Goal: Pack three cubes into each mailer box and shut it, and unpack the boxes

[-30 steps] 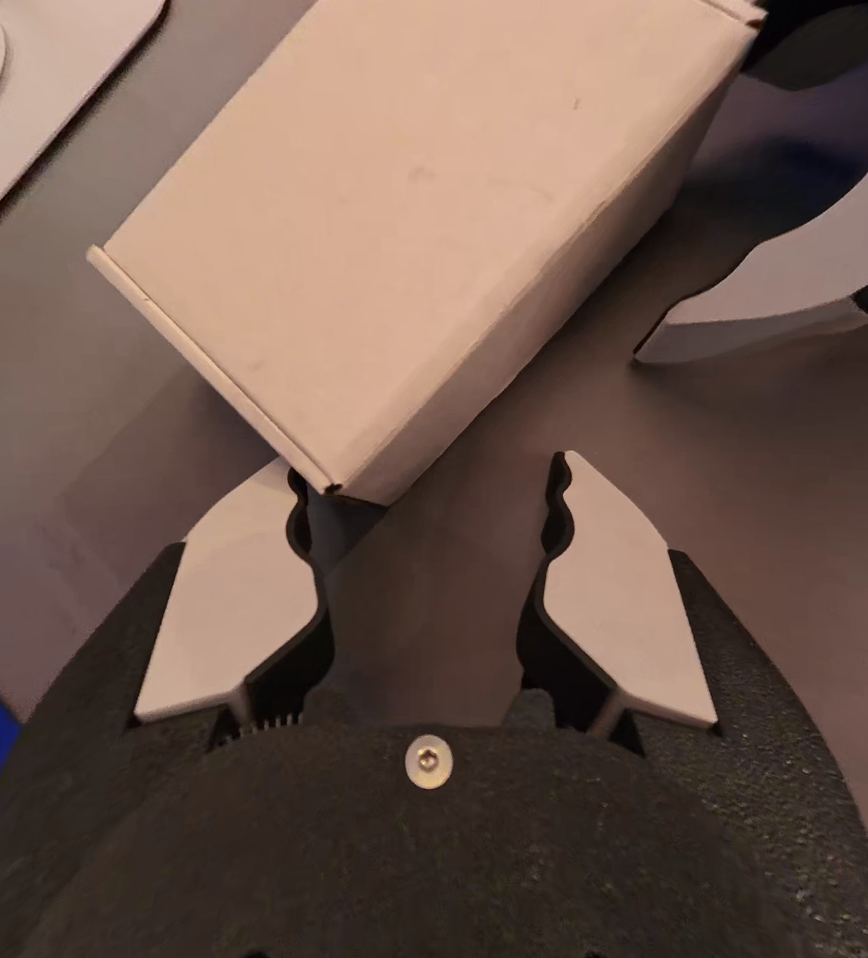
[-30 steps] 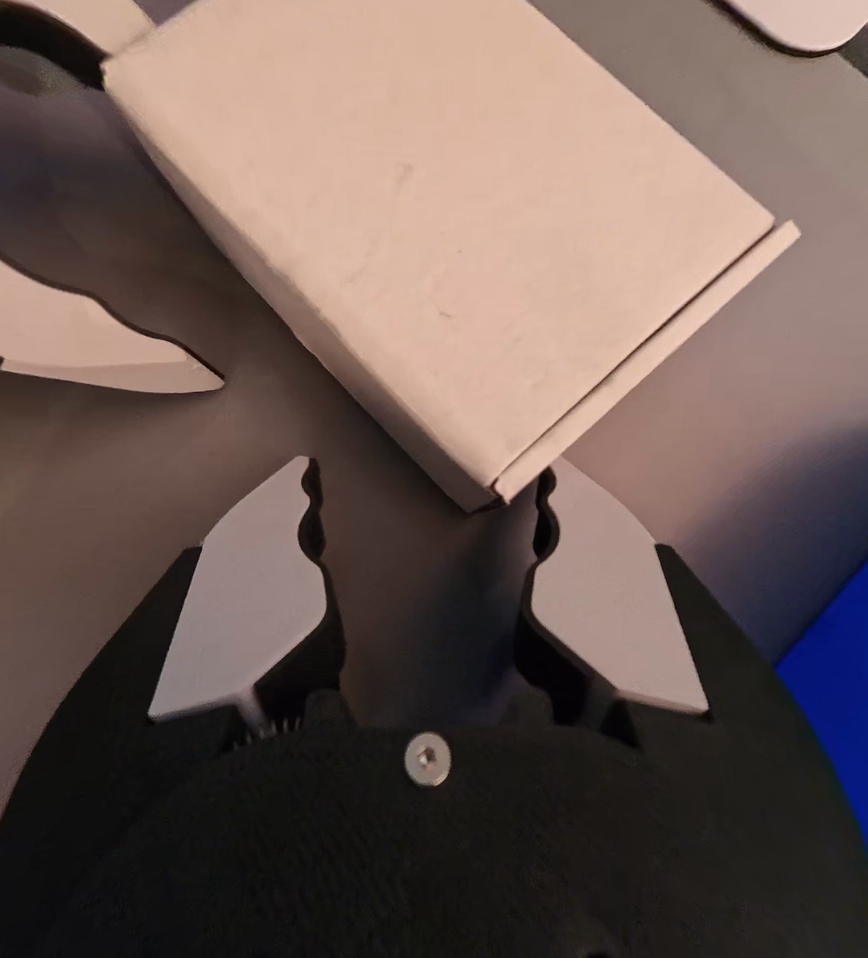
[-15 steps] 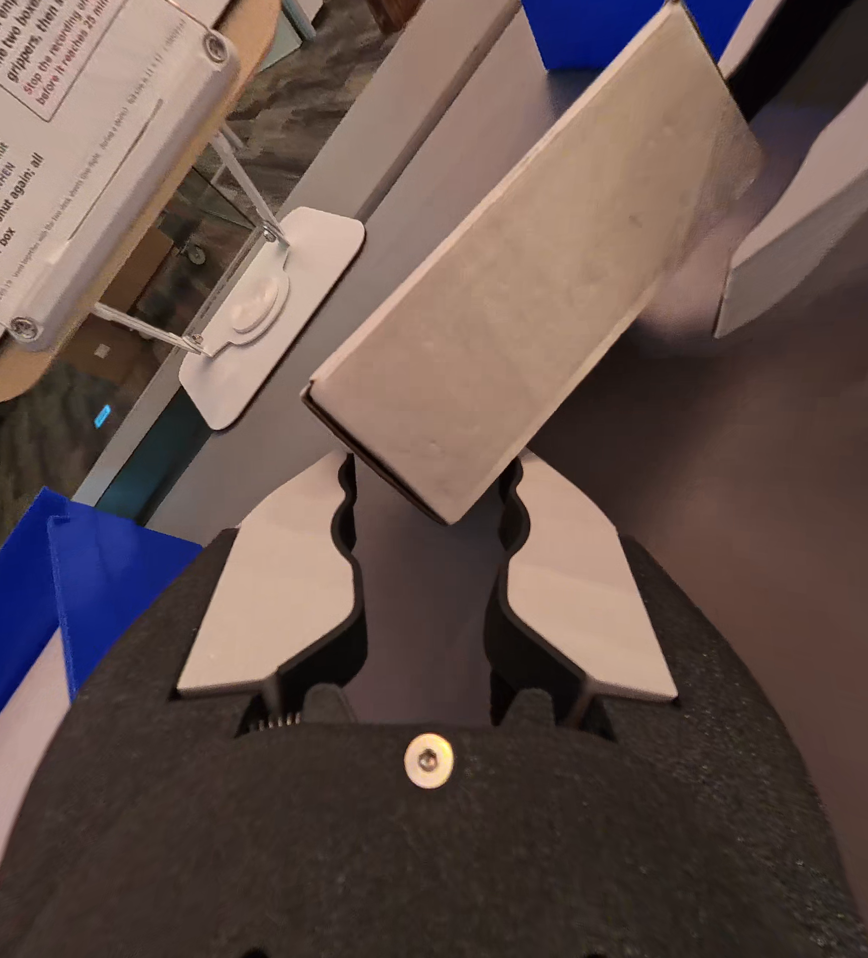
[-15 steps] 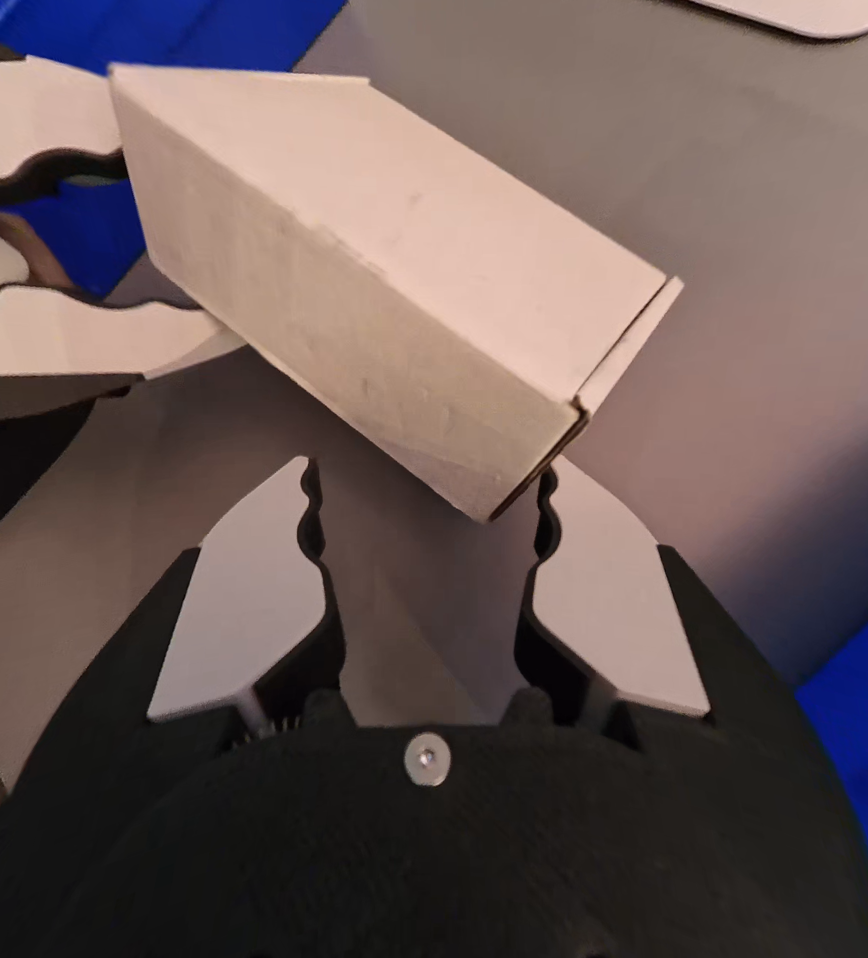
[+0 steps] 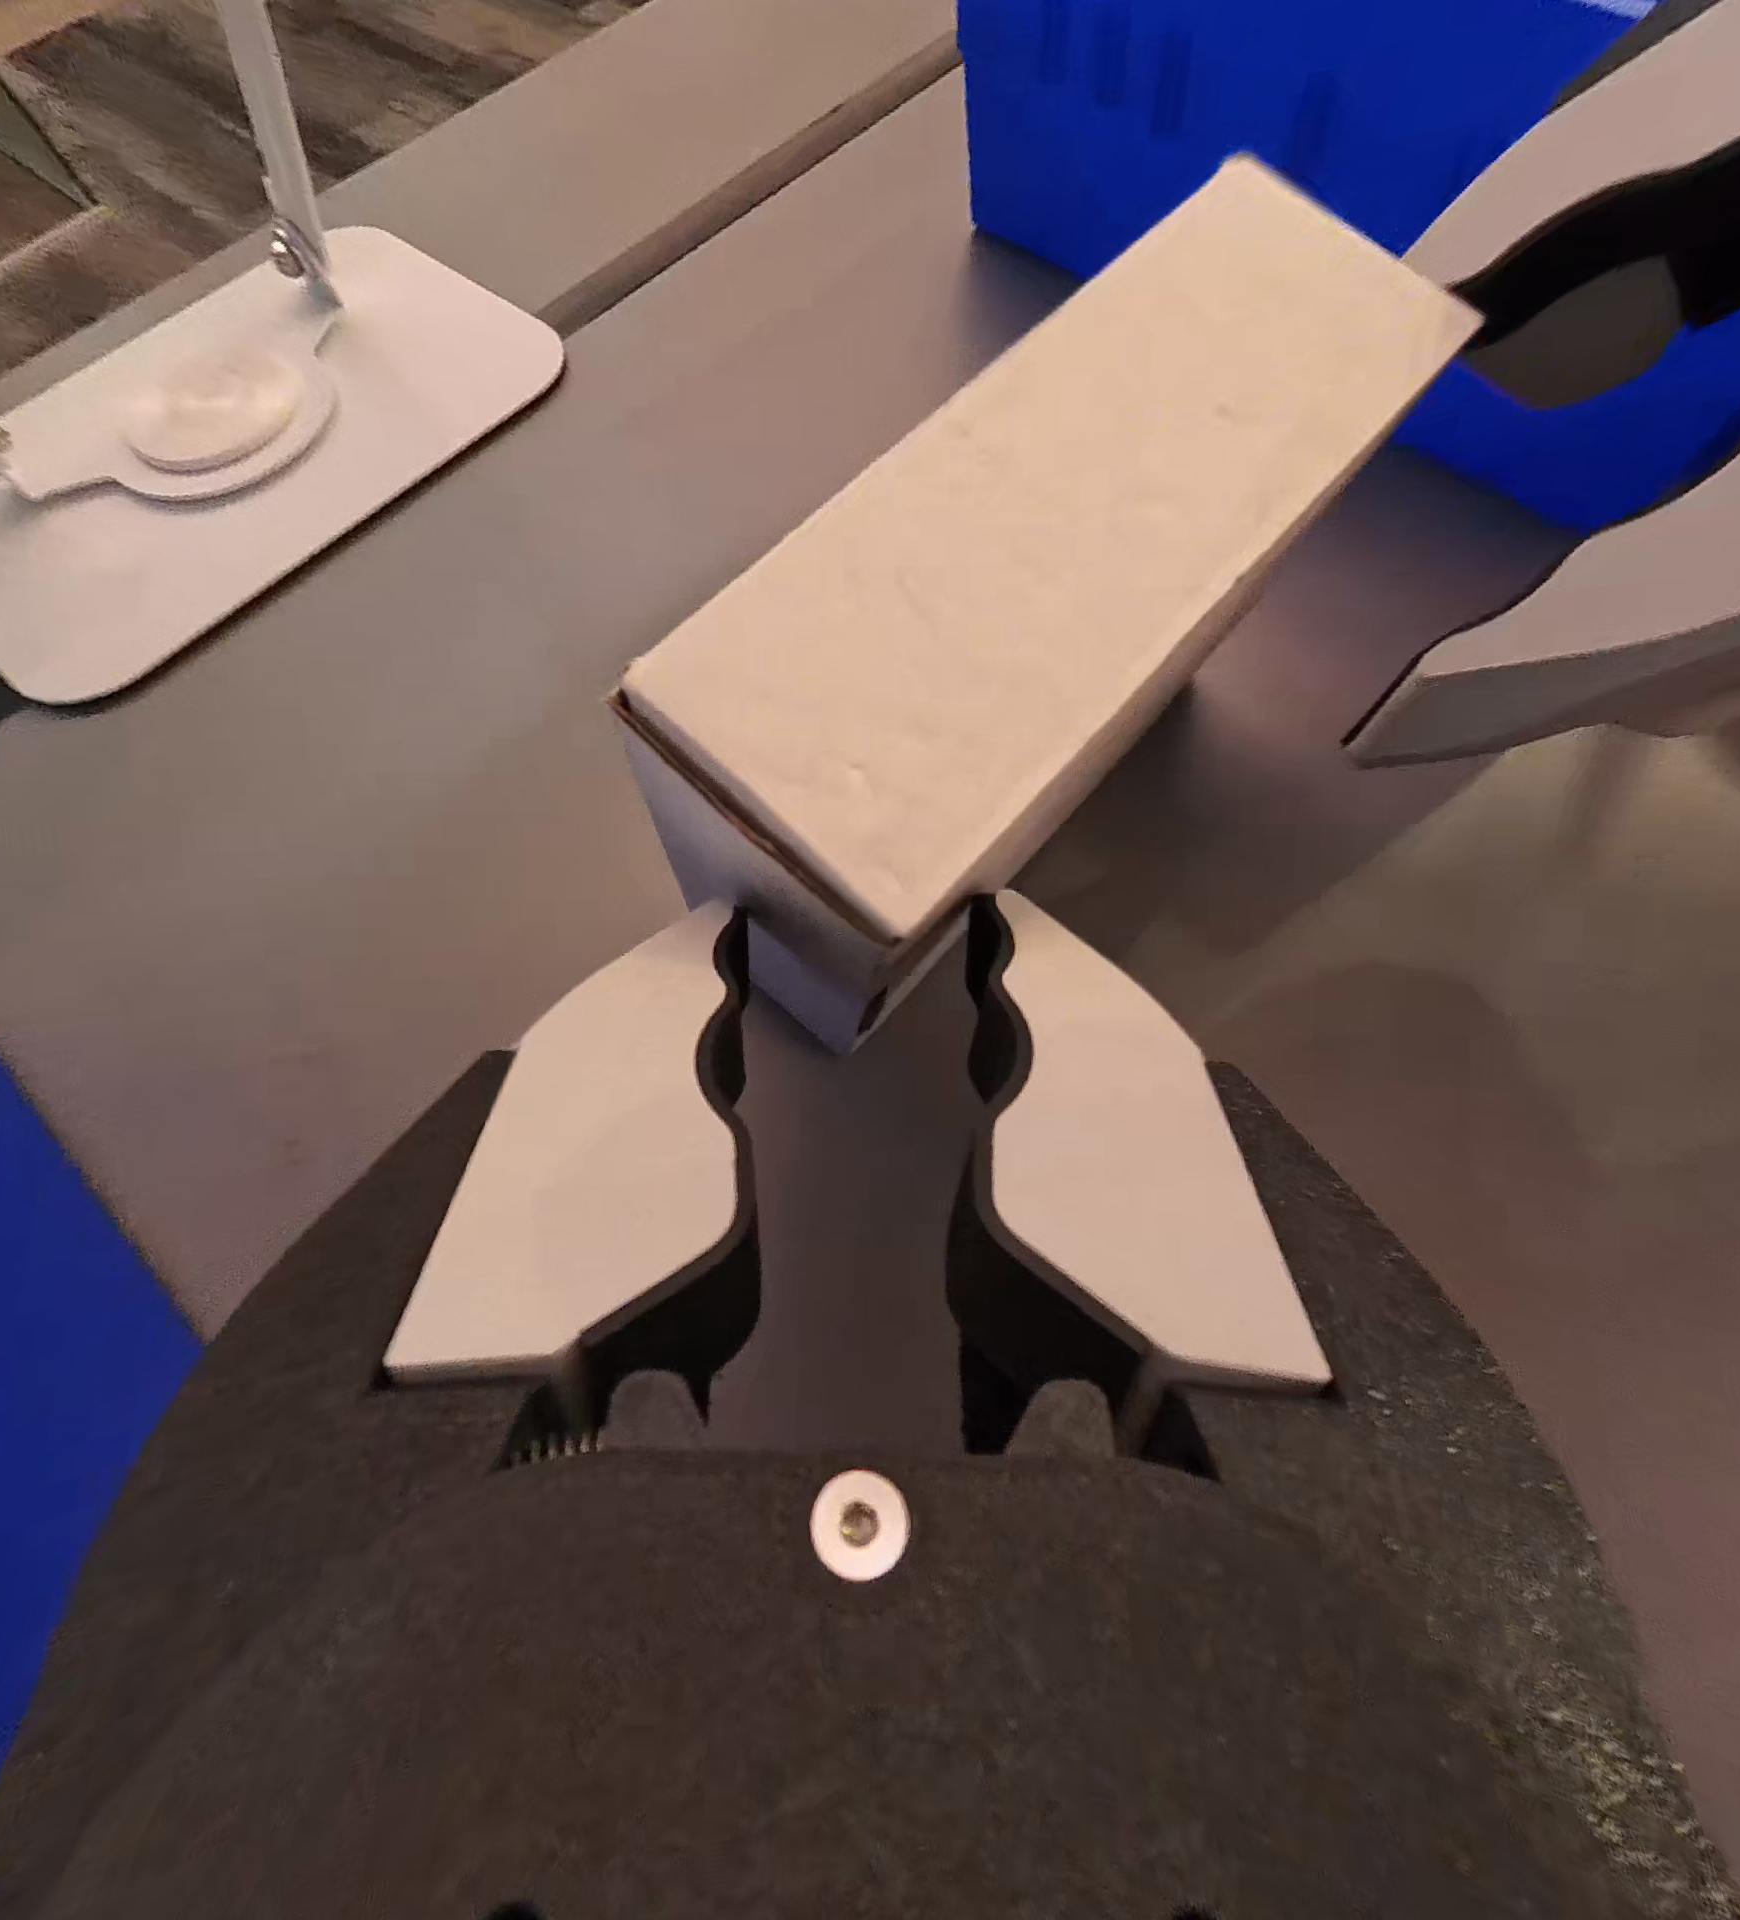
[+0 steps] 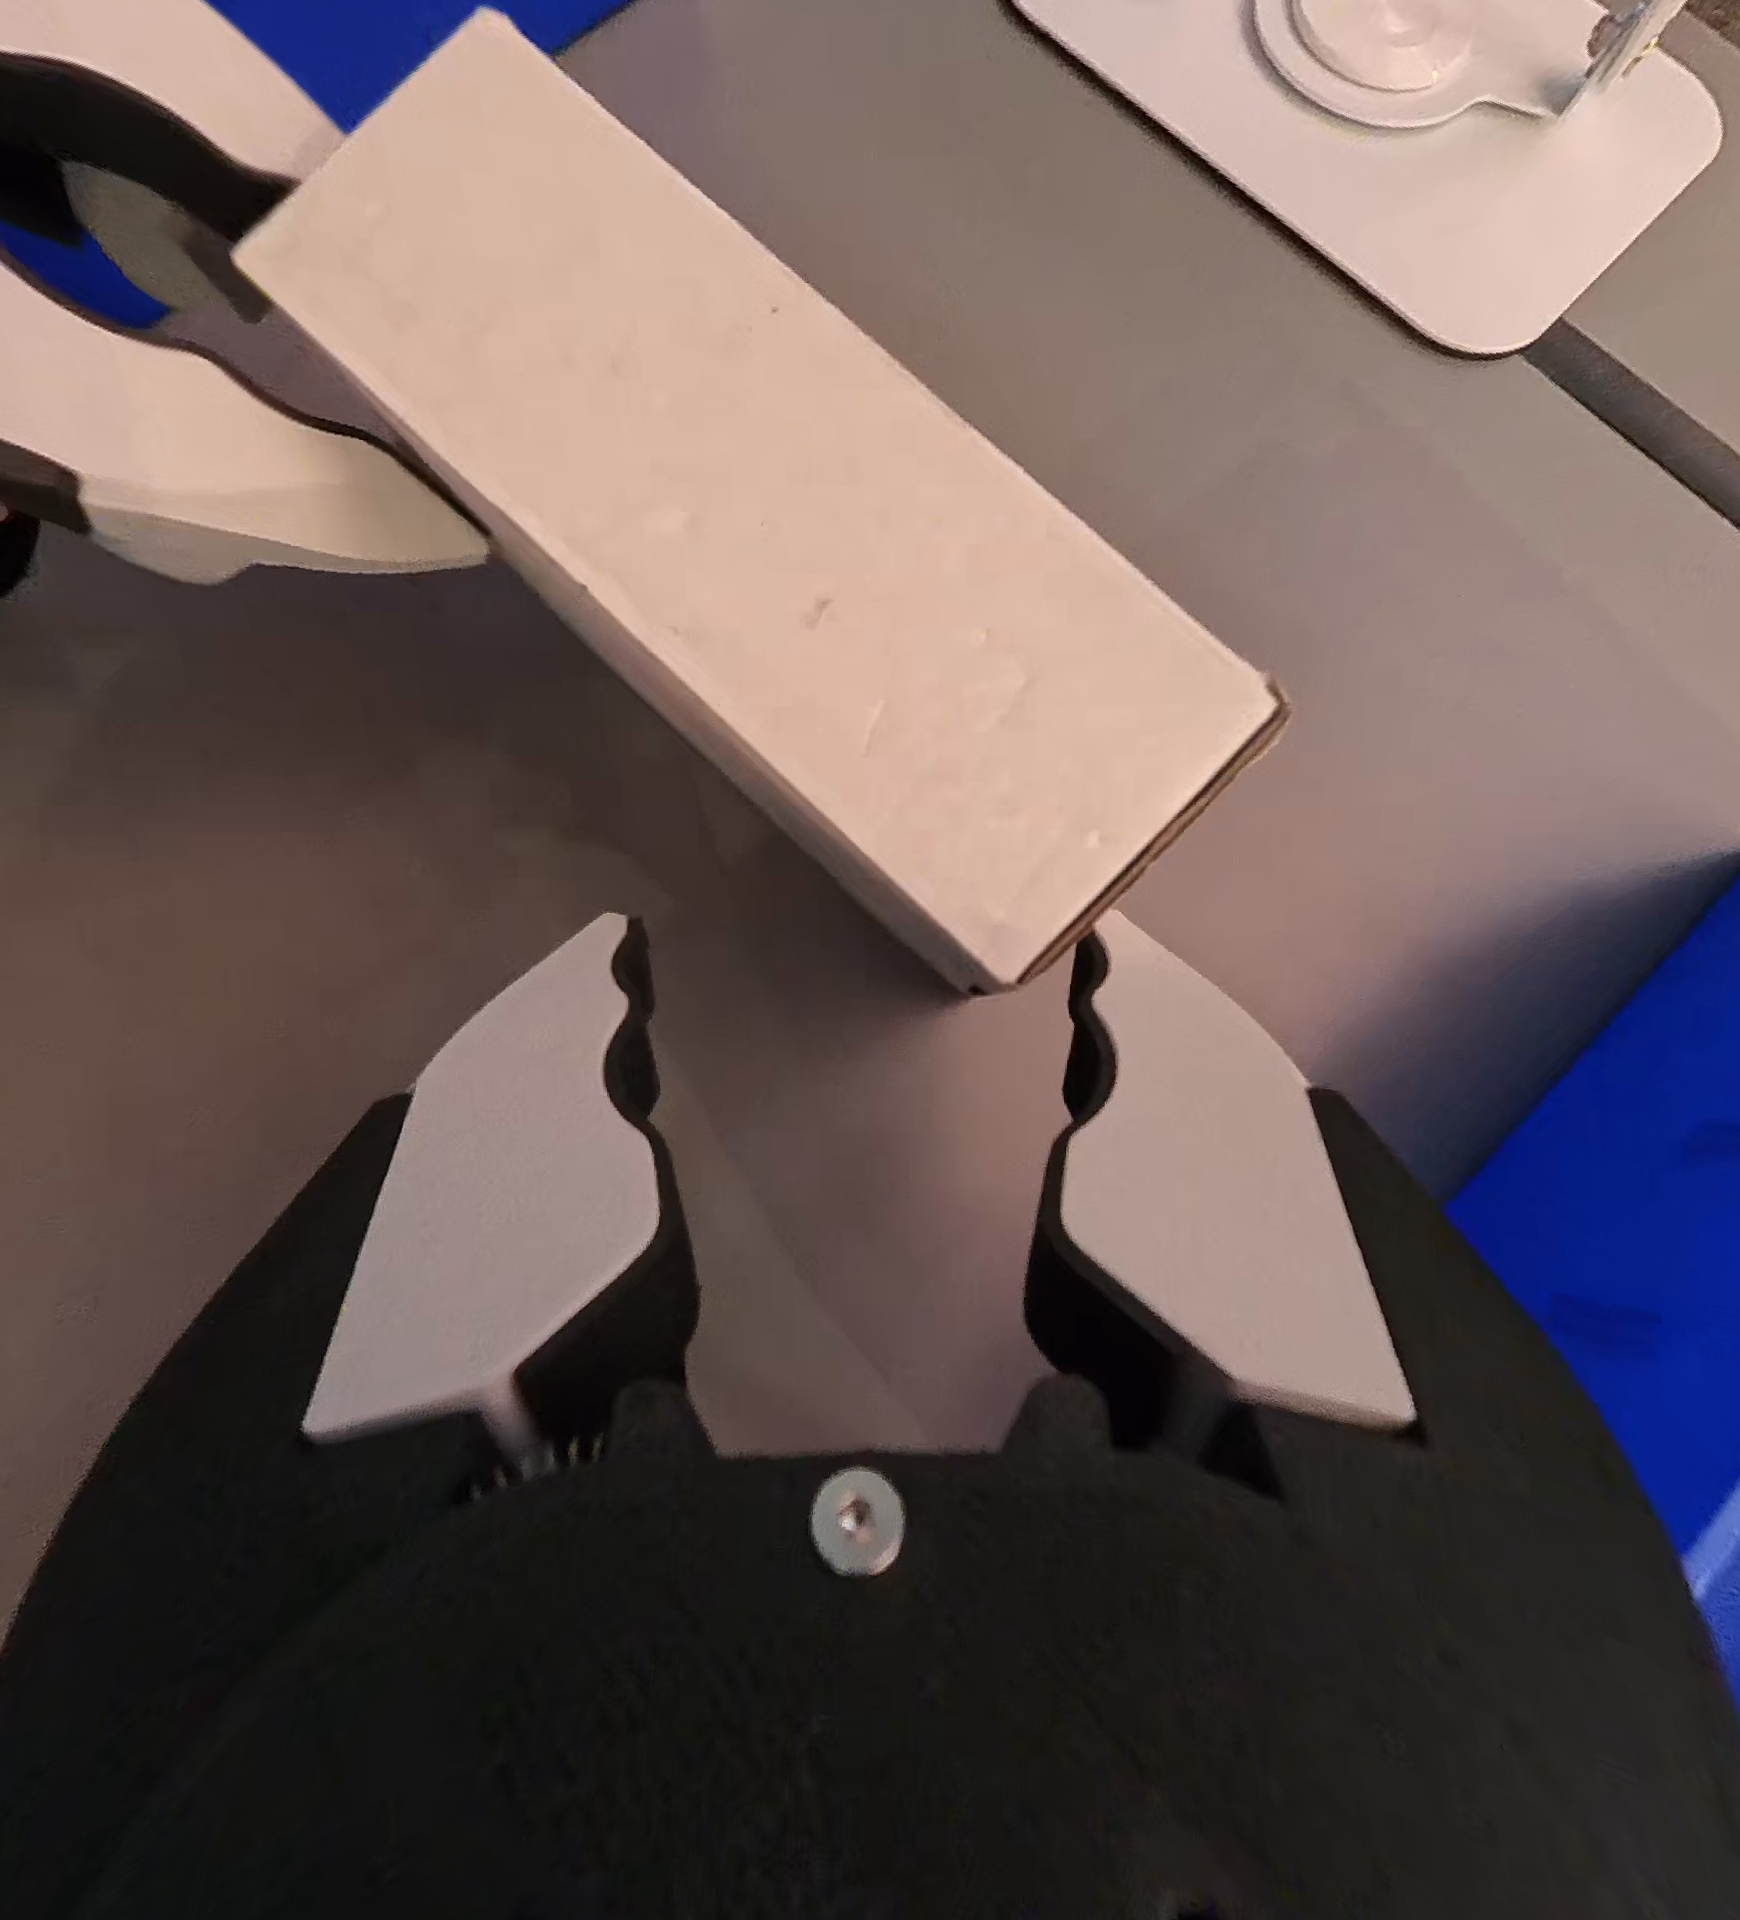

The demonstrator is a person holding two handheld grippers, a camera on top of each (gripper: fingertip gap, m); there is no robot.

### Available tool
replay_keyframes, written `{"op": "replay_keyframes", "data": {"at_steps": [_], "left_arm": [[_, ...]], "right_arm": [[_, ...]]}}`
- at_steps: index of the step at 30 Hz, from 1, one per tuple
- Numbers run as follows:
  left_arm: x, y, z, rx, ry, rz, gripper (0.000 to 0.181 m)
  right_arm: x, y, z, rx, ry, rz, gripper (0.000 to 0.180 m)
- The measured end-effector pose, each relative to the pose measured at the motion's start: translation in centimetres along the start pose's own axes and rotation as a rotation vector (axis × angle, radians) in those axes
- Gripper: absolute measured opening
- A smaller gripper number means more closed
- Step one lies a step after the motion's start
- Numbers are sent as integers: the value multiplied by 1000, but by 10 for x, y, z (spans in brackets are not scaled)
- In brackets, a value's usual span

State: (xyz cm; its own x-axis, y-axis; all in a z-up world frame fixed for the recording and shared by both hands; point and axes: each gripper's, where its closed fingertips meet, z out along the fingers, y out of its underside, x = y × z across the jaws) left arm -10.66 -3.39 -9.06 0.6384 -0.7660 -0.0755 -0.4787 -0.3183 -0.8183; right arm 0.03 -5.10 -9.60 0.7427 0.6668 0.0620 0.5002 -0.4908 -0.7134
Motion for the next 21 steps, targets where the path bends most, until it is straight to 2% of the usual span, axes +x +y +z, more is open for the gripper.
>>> {"op": "replay_keyframes", "data": {"at_steps": [5, 8, 12, 16, 17, 18, 21], "left_arm": [[4, -2, 6, 44, 37, -4, 34], [4, -2, 6, 46, 13, 34, 33], [3, -3, 6, 72, -14, 58, 38], [-1, -7, 7, 106, -22, 32, 67], [-1, -9, 6, 121, -17, 28, 75], [-1, -10, 6, 133, -16, 23, 78], [0, -14, 7, 182, -6, 20, 101]], "right_arm": [[21, -3, -3, -37, 74, -88, 79], [31, -36, -16, 23, 141, -293, 83], [-6, -63, -9, 20, -70, -619, 88], [2, -56, 25, -201, -164, -628, 93], [6, -50, 32, -253, -172, -631, 89], [6, -42, 34, -309, -206, -635, 72], [3, -40, 32, -293, -256, -627, 68]]}}
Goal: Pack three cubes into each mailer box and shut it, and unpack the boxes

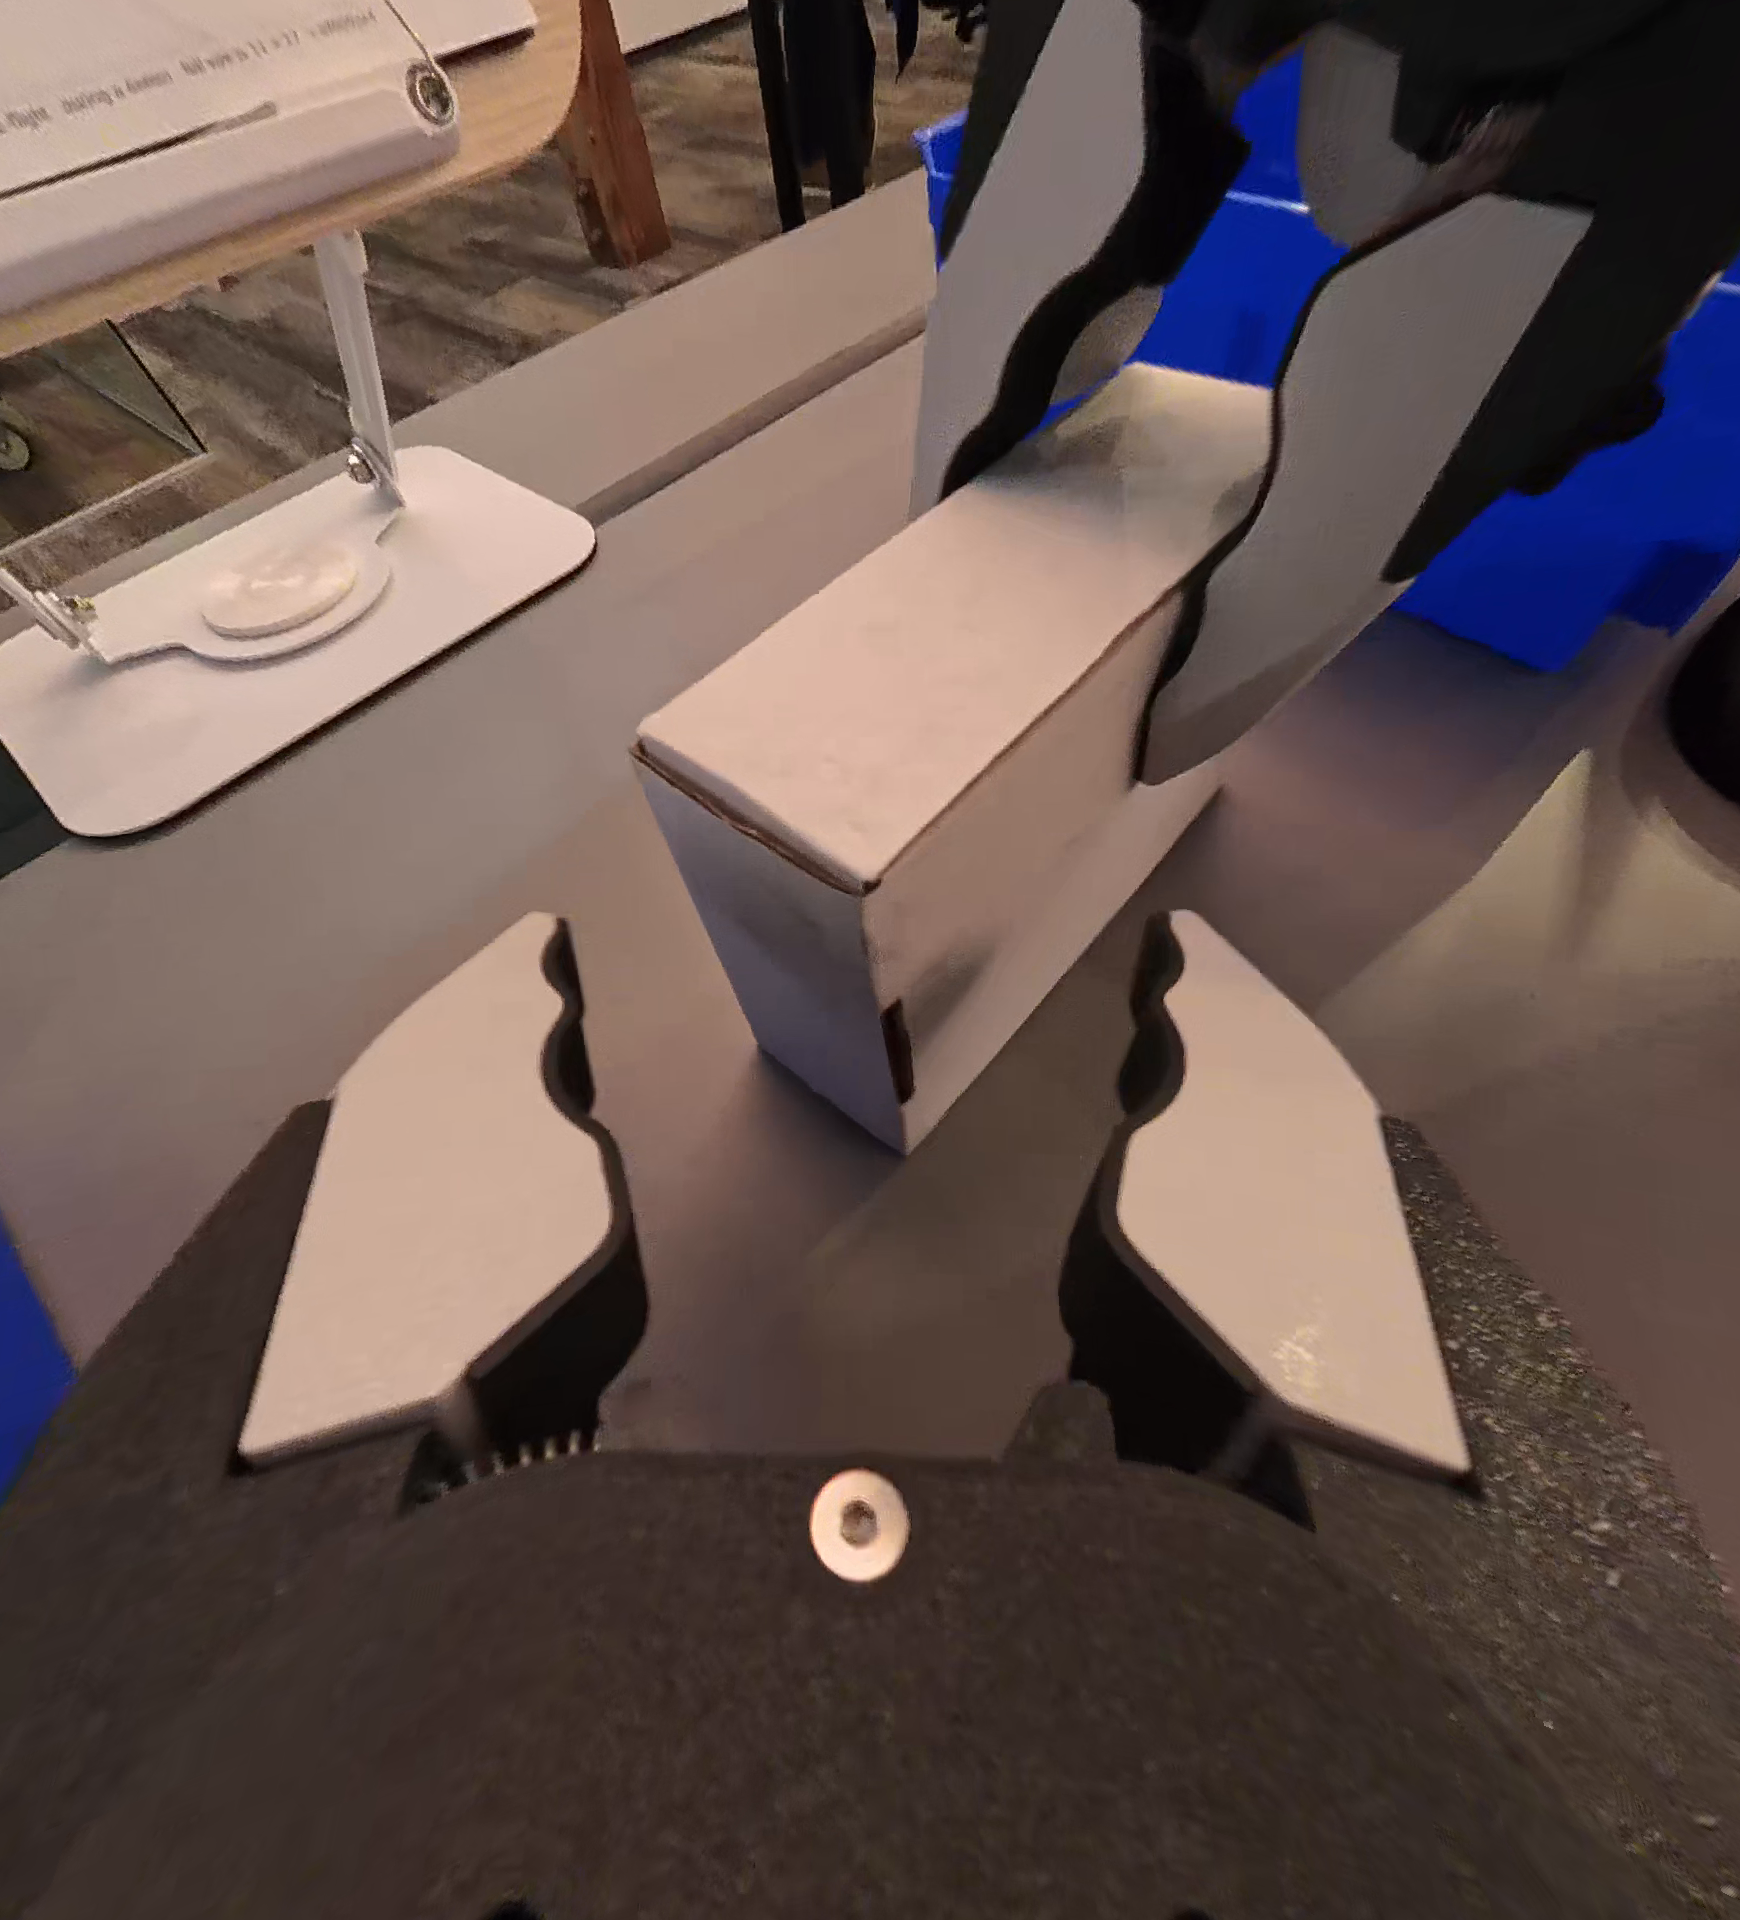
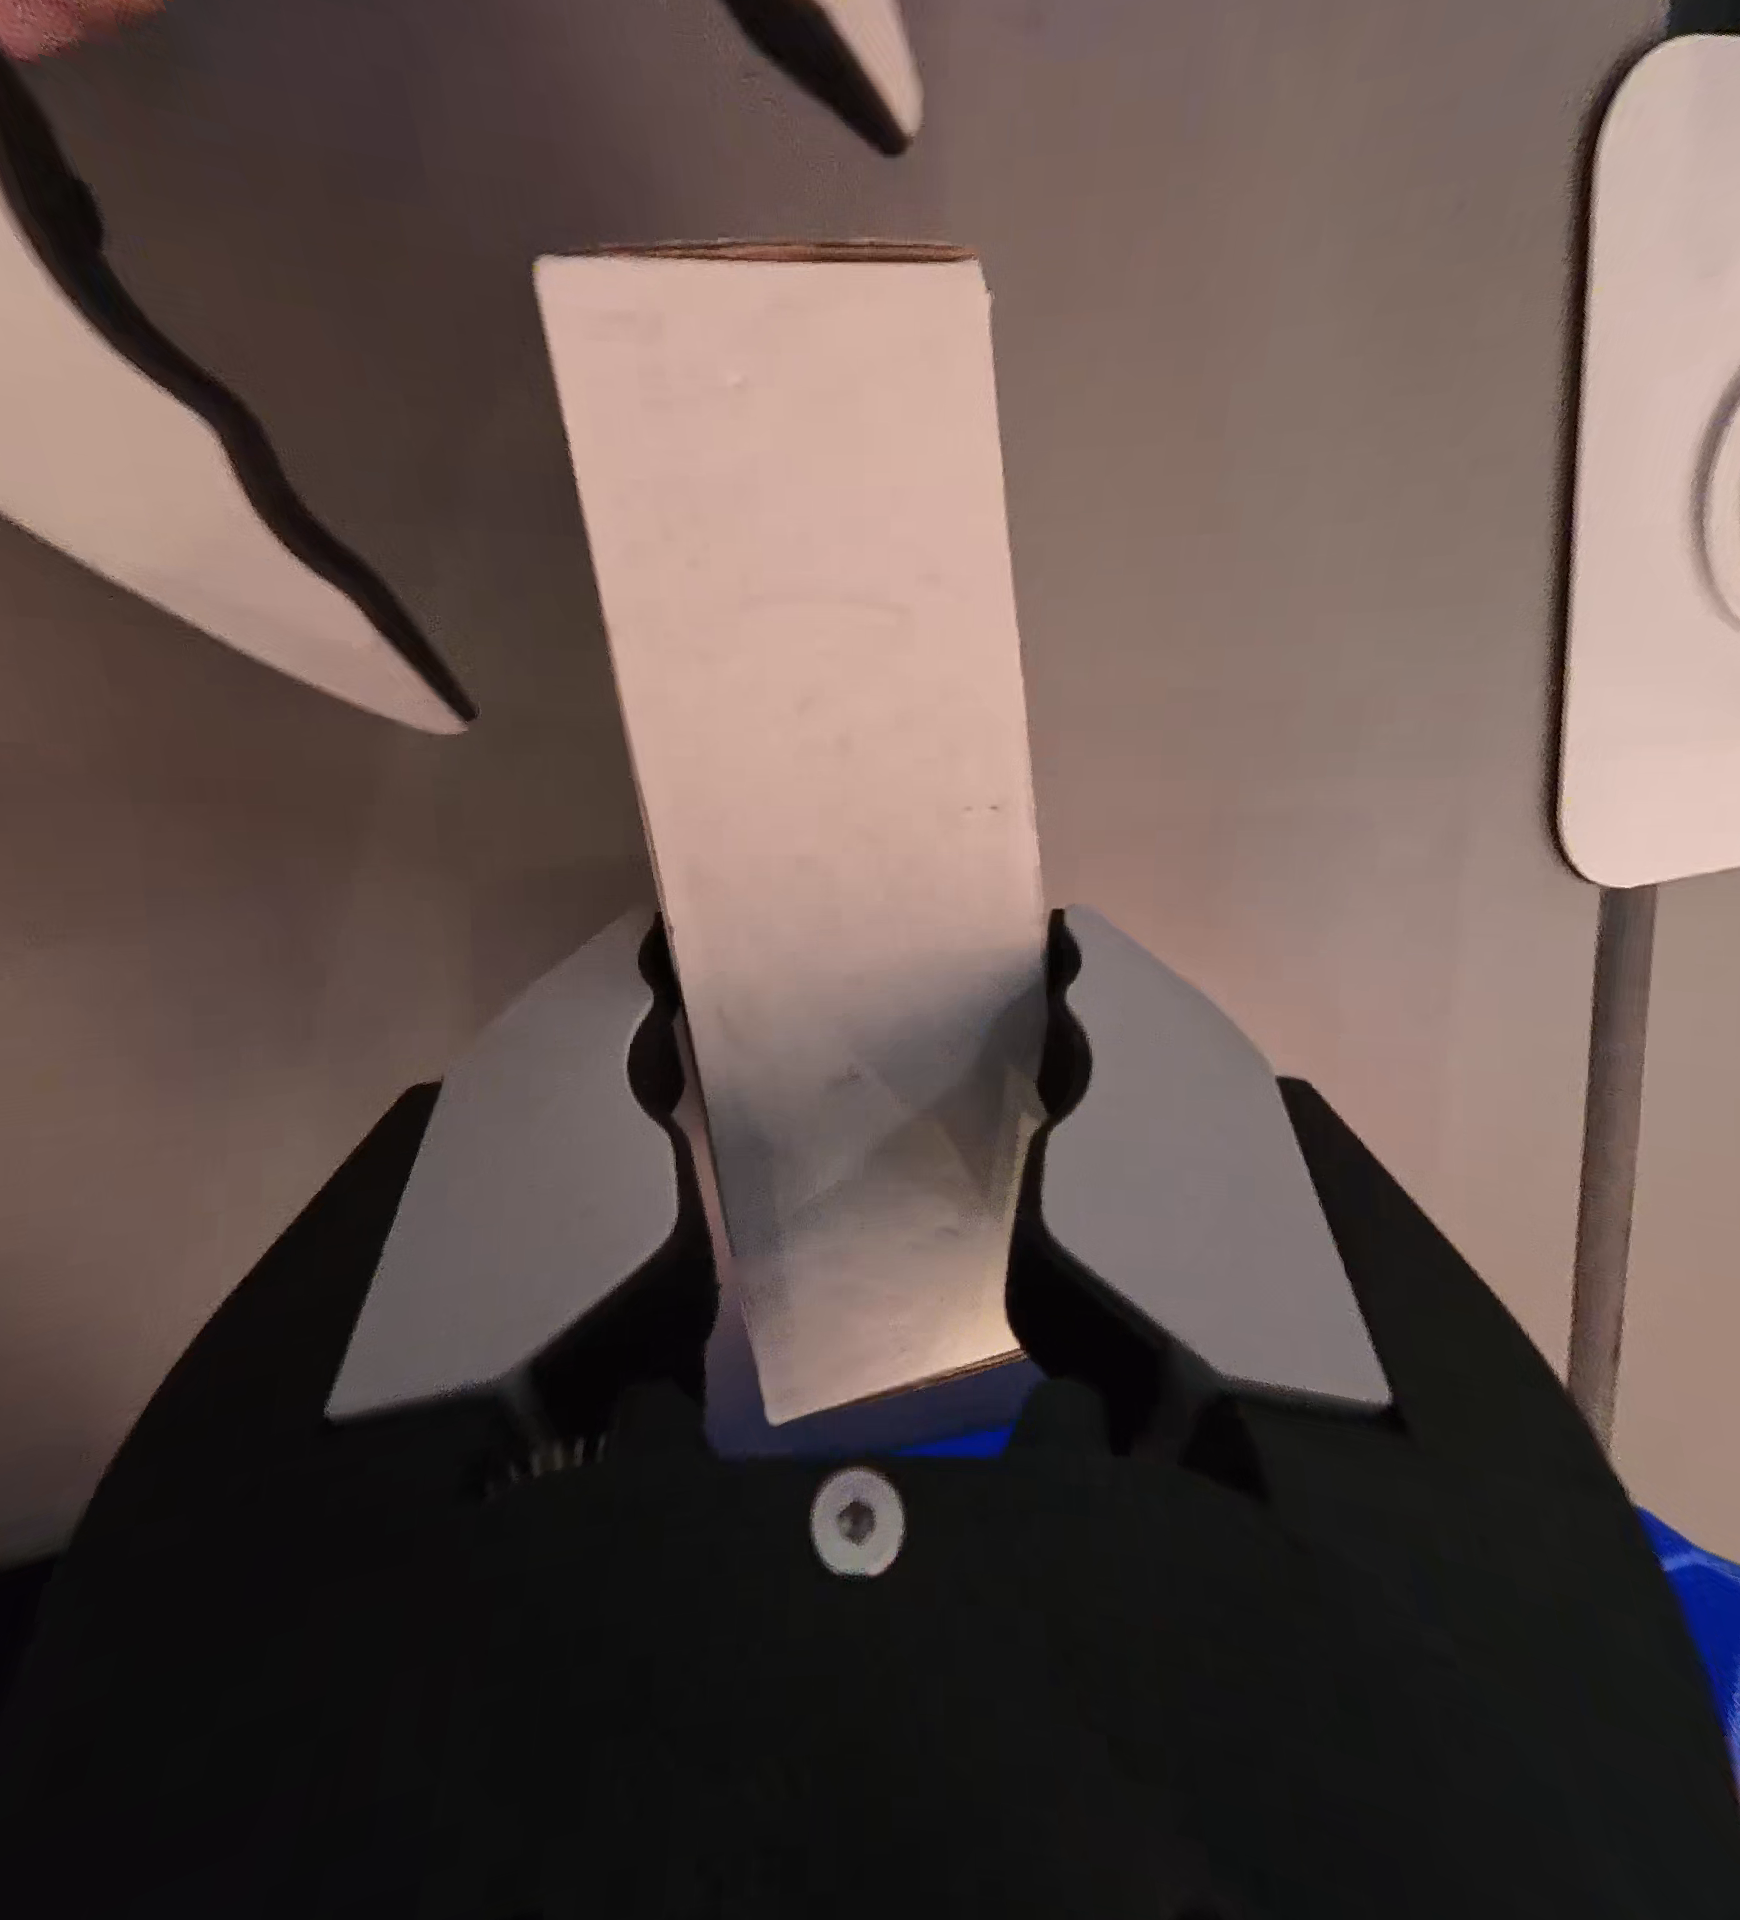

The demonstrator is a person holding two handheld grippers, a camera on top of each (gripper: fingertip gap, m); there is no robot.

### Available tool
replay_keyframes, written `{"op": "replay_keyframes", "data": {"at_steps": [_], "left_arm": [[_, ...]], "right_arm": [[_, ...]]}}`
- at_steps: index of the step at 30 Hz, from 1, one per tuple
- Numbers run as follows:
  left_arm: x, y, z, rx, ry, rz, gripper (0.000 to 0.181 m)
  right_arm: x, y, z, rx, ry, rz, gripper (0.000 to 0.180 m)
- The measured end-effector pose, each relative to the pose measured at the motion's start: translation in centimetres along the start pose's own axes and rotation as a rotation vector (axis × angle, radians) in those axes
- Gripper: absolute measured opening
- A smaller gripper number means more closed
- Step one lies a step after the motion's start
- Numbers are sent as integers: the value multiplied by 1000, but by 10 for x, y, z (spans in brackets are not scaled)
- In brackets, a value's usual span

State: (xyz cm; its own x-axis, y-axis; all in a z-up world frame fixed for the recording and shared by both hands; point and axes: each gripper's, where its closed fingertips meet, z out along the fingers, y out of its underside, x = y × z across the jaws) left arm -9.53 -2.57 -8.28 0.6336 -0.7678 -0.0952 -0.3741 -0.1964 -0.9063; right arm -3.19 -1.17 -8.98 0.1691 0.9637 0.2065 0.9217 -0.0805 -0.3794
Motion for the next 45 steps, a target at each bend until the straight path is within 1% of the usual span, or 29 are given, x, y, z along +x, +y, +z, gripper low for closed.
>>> {"op": "replay_keyframes", "data": {"at_steps": [4, 7, 10, 13, 15, 16, 19, 22, 23, 24, 25, 26, 29, 32, 39, 45], "left_arm": [[9, -2, 5, 39, 53, -2, 116], [24, -5, 7, 74, 135, -11, 125], [36, -13, 4, 135, 188, -4, 128], [49, -12, 2, 150, 240, 27, 125], [52, -8, 3, 139, 247, 45, 120], [53, -7, 5, 136, 244, 59, 122], [48, -4, 7, 130, 187, 131, 116], [44, 1, 11, 115, 136, 175, 122], [43, 1, 12, 121, 127, 176, 123], [42, 0, 12, 131, 122, 175, 120], [40, -1, 11, 136, 116, 171, 112], [38, -1, 11, 140, 119, 157, 108], [39, 1, 13, 125, 159, 112, 110], [38, 1, 15, 125, 134, 131, 114], [39, 2, 16, 107, 167, 110, 109], [40, 4, 15, 94, 180, 93, 105]], "right_arm": [[-17, 6, -6, 10, -32, -68, 68], [-28, 6, -9, -1, -46, -90, 68], [-37, 2, -9, -15, -48, -126, 68], [-46, -5, -8, 11, -73, -151, 68], [-48, -7, -8, 15, -74, -159, 68], [-49, -7, -8, 11, -72, -158, 68], [-50, -8, -8, 11, -65, -152, 68], [-50, -9, -8, 18, -65, -148, 68], [-50, -9, -8, 17, -65, -147, 68], [-51, -9, -8, 17, -66, -147, 68], [-51, -9, -8, 19, -66, -147, 68], [-51, -9, -8, 22, -68, -146, 68], [-51, -10, -7, 26, -69, -144, 68], [-52, -10, -7, 26, -73, -145, 68], [-51, -8, -7, 0, -53, -157, 69], [-55, -36, -24, 132, 37, -278, 62]]}}
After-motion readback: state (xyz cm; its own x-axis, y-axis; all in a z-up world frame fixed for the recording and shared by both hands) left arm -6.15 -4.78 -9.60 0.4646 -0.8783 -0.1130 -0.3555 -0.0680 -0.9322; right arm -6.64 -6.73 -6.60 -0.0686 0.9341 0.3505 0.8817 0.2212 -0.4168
